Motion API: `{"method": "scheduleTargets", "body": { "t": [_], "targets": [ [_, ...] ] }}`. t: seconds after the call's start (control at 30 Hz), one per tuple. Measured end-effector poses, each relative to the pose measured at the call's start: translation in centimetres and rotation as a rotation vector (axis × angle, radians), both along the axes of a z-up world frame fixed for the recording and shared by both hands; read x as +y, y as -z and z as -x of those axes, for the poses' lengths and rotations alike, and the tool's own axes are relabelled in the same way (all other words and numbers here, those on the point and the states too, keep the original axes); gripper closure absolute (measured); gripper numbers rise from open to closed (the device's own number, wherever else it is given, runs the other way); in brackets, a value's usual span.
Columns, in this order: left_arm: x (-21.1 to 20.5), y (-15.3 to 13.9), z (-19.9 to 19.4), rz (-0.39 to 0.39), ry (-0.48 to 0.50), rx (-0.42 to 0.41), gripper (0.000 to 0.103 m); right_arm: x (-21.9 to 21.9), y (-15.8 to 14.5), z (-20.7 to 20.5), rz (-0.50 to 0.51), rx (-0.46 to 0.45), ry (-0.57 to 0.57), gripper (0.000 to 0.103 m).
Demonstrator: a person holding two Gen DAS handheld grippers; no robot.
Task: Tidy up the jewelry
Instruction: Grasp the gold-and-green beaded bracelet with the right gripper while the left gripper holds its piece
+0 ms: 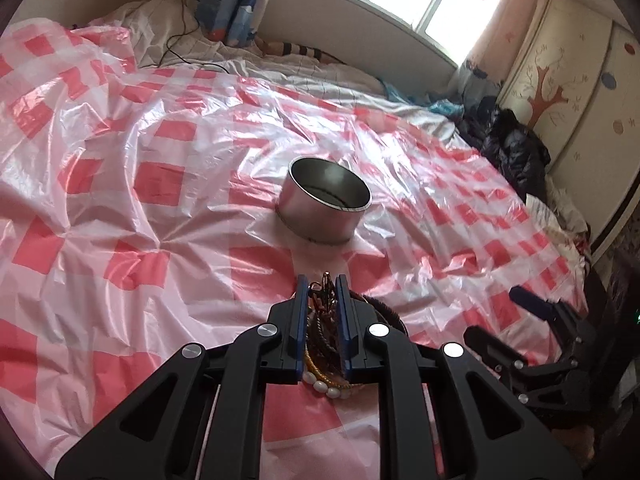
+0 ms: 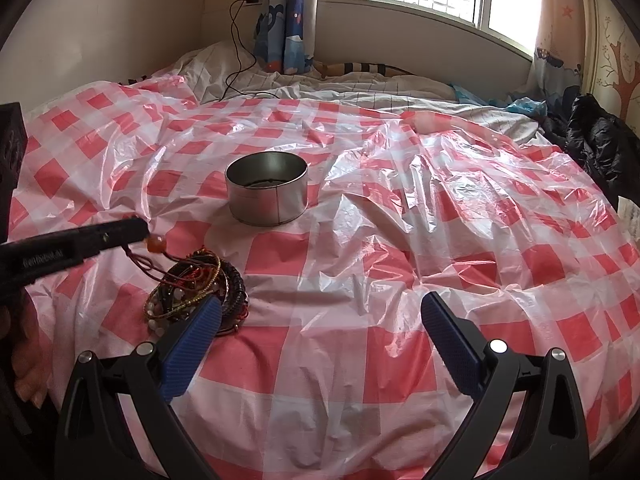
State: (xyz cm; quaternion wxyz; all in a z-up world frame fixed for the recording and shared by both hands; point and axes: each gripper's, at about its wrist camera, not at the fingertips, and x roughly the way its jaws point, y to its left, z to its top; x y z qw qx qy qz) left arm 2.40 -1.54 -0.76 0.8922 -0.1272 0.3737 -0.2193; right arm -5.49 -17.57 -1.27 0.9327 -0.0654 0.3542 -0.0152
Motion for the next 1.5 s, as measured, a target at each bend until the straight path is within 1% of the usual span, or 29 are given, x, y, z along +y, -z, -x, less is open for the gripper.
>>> {"method": "scheduleTargets", "body": {
  "t": [0.07,0.17,0.33,0.43,0.53,0.6,0.63,0.67,0.77,0.8,0.9,0.93,1.0,1.07,1.13,1.23,1.33,1.37,1.5],
  "targets": [
    [1.2,-0.4,-0.1,0.035,-0.035,-0.003,0.091,0.4,-0.1,0.1,-0.006,-0.001,-0.023,0.007],
    [2.2,-0.8,-0.2,0.046,-0.067,-0.009,0.091,0.4,-0.4,-0.3,-0.067,0.009,-0.092,0.007],
    [2.5,-0.8,-0.2,0.022,-0.09,-0.005,0.091,0.2,-0.7,-3.1,-0.195,0.072,-0.192,0.007],
    [2.6,-0.6,-0.4,0.011,-0.1,0.006,0.091,0.9,-0.8,-5.5,-0.265,0.126,-0.29,0.007],
    [2.9,-0.3,-0.6,0.016,-0.106,0.021,0.091,1.7,-0.3,-8.0,-0.291,0.187,-0.354,0.007],
    [3.1,-0.1,-0.9,0.024,-0.108,0.031,0.091,2.4,0.2,-9.3,-0.273,0.221,-0.389,0.009],
    [3.2,-0.1,-0.9,0.032,-0.11,0.035,0.091,2.7,0.4,-9.8,-0.251,0.234,-0.402,0.017],
    [3.3,0.0,-1.0,0.035,-0.111,0.037,0.091,3.1,0.8,-10.2,-0.229,0.259,-0.415,0.032],
    [3.3,0.0,-1.0,0.035,-0.109,0.04,0.091,3.7,2.3,-11.1,-0.183,0.326,-0.435,0.048],
    [3.2,0.0,-1.1,0.033,-0.108,0.04,0.091,3.9,2.7,-11.3,-0.176,0.342,-0.444,0.051],
    [3.0,0.2,-1.2,0.027,-0.106,0.046,0.091,4.7,3.9,-11.2,-0.13,0.383,-0.48,0.068],
    [3.0,0.3,-1.2,0.026,-0.107,0.048,0.091,5.1,4.1,-10.9,-0.109,0.38,-0.483,0.074],
    [2.9,0.3,-1.3,0.026,-0.106,0.05,0.091,5.4,4.0,-10.5,-0.078,0.348,-0.481,0.077],
    [2.8,0.4,-1.3,0.024,-0.104,0.049,0.091,5.2,3.9,-10.5,-0.082,0.328,-0.468,0.091],
    [2.8,0.4,-1.3,0.024,-0.103,0.05,0.091,4.9,3.7,-10.5,-0.092,0.312,-0.448,0.098],
    [2.8,0.4,-1.3,0.025,-0.105,0.05,0.091,5.1,3.6,-10.2,-0.079,0.293,-0.442,0.099],
    [2.8,0.4,-1.3,0.024,-0.104,0.05,0.091,4.9,3.1,-9.7,-0.112,0.265,-0.433,0.1],
    [2.8,0.4,-1.3,0.024,-0.103,0.05,0.091,4.8,2.8,-9.6,-0.133,0.251,-0.431,0.1],
    [2.8,0.4,-1.3,0.023,-0.104,0.049,0.091,3.7,1.5,-9.1,-0.289,0.219,-0.418,0.1]
  ]
}}
